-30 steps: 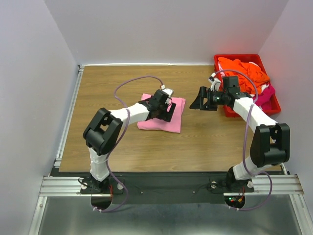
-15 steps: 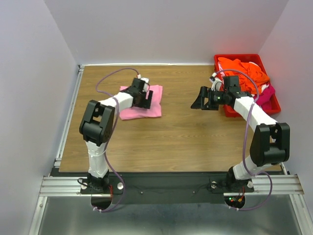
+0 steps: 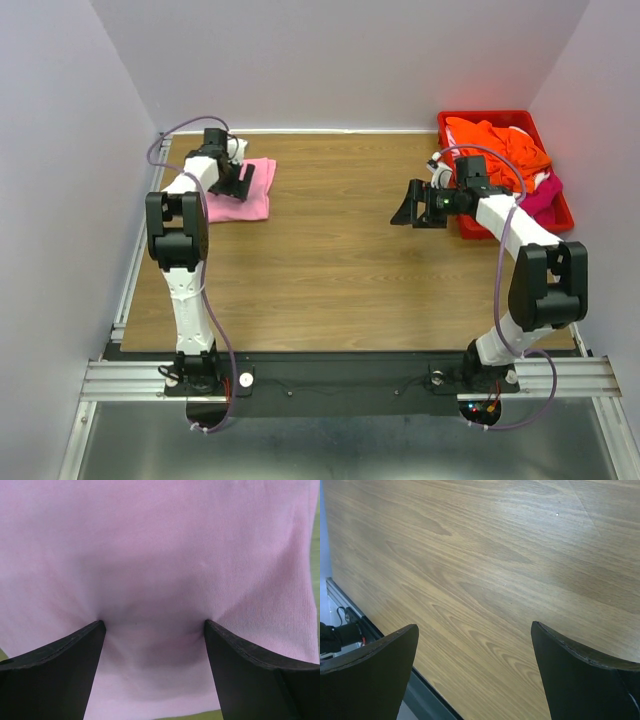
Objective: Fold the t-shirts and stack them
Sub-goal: Neatly place the folded tshirt to the corner
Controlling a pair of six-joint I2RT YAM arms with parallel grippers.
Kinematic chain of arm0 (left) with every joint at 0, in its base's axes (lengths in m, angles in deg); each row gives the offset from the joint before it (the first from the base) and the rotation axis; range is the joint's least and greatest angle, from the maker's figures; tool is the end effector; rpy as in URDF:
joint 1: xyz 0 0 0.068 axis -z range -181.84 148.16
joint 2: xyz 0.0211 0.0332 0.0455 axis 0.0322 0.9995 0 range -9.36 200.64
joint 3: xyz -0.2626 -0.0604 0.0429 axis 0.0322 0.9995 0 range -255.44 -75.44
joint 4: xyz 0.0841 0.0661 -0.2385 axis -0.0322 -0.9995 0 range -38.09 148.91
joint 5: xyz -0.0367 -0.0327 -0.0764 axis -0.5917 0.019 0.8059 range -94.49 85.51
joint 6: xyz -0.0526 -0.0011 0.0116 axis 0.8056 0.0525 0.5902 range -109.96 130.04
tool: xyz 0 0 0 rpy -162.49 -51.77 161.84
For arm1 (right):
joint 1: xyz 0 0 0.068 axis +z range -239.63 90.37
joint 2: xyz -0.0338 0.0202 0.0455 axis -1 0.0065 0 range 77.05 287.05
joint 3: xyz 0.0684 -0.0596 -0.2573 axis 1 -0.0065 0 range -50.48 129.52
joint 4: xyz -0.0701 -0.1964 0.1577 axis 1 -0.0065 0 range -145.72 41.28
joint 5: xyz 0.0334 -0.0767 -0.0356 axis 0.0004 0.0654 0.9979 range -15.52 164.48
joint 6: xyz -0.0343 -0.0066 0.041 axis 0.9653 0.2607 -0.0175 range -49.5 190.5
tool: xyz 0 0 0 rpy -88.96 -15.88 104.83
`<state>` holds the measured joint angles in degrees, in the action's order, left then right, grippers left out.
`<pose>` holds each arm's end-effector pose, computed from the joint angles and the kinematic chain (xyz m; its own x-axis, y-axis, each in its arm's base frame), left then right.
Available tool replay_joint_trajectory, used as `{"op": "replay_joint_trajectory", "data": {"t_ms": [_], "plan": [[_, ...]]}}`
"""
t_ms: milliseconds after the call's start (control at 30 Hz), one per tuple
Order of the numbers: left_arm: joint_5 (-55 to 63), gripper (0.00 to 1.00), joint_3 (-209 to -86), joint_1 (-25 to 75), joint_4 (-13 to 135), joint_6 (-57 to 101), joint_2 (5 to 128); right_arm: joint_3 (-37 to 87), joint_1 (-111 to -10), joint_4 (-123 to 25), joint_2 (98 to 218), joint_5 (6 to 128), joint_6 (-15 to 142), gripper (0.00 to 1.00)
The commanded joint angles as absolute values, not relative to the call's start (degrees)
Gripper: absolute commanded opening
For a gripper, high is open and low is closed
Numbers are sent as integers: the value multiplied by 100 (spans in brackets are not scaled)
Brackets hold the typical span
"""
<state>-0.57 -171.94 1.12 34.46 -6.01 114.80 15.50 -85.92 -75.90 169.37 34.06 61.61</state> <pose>0.4795 -0.0273 0.1851 -0.7315 0.3141 -0.6052 0.3078 0.9441 0.1180 0.3348 0.0449 0.2412 -0.8598 0.0623 -0.5068 -0.3047 0.7339 0.6070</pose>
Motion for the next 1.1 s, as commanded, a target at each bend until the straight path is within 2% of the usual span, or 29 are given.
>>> {"op": "replay_joint_trajectory", "data": {"t_ms": [0, 233, 567, 867, 1033, 1067], "plan": [[-370, 92, -17957, -377, 2604, -1439, 12229, 1913, -8664, -7640, 16969, 3405, 6294, 100], [-406, 94, -19178, -579, 2489, -1711, 12792, 1931, -8690, -7684, 16978, 3414, 6329, 100], [-660, 94, -20059, -835, 2419, -2062, 13206, 1948, -8699, -7719, 16943, 3361, 6338, 100], [-557, 97, -20209, -1045, 2516, -2555, 12635, 1948, -8699, -7772, 16644, 3326, 6329, 100], [-142, 98, -20165, -914, 2445, -2345, 11792, 1922, -8699, -7790, 16521, 3300, 6303, 100], [-37, 96, -19773, -853, 2393, -1918, 11260, 1948, -8699, -7798, 16451, 3282, 6268, 100]]}}
